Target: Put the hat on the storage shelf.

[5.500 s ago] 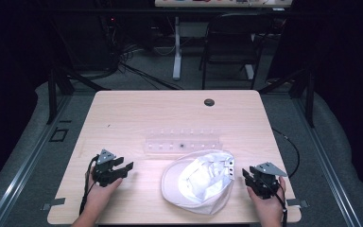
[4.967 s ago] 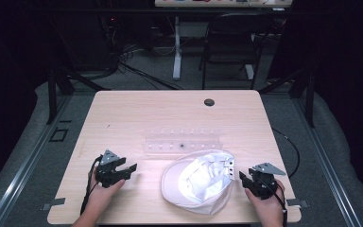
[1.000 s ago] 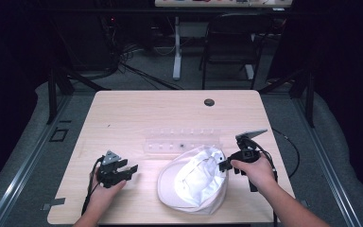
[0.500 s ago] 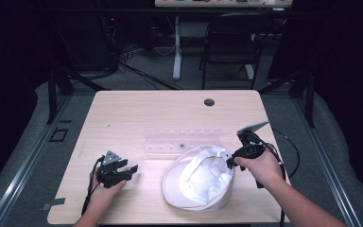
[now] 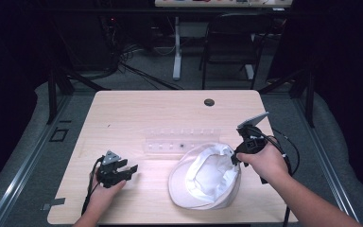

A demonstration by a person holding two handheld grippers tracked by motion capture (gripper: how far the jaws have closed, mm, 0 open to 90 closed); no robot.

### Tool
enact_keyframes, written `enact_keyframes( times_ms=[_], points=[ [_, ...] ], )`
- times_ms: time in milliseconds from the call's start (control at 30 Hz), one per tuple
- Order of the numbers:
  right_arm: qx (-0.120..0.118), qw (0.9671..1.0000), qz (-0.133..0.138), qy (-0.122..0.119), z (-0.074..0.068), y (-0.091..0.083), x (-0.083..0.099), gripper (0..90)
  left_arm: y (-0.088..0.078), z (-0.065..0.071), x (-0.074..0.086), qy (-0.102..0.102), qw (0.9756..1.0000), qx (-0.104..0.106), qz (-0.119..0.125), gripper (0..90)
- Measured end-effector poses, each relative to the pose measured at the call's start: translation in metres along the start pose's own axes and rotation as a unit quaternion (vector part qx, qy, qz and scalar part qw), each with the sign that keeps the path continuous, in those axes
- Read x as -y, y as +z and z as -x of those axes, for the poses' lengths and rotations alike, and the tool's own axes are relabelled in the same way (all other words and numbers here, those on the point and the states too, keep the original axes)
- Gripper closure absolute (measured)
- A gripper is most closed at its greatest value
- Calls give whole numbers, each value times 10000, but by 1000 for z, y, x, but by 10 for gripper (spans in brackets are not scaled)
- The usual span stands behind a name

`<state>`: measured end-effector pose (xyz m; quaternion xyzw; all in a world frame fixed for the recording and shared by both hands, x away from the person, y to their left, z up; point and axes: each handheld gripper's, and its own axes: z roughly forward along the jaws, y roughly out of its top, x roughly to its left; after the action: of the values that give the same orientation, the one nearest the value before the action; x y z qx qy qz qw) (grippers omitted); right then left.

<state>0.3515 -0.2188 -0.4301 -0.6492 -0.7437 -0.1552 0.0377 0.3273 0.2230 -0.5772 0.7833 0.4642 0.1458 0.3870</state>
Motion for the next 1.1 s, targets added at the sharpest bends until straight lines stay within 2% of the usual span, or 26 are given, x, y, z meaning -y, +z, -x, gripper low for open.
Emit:
enact_keyframes(
  times_ms=[67,167,300,633,667,700,867,900,1100],
  points=[
    [17,10000,-46,-18,-1,-2,0,817,0,0,0,2,10000,0,0,457],
    [174,9998,-102,-44,-3,-6,0,817,0,0,0,-4,10000,2,1,457],
    [227,9996,-130,-83,-7,-15,0,817,0,0,0,-3,10000,2,-3,457],
    [89,9995,-303,17,-8,-31,-5,820,1,0,0,-24,10000,-1,-29,457],
    [50,9997,-205,78,-8,-31,-6,819,1,0,0,-12,10000,-2,-26,457],
    [8,9996,-249,150,-8,-33,-7,819,0,0,0,-13,10000,2,-20,457],
    [-141,9993,-308,152,-7,-37,-9,820,0,0,0,-14,10000,0,-18,457],
    [-229,9993,-232,204,-8,-37,-9,820,0,0,0,-15,10000,1,-17,457],
    [-627,9970,-322,312,-8,-47,-12,822,0,0,0,-18,10000,5,-12,458]
  ],
)
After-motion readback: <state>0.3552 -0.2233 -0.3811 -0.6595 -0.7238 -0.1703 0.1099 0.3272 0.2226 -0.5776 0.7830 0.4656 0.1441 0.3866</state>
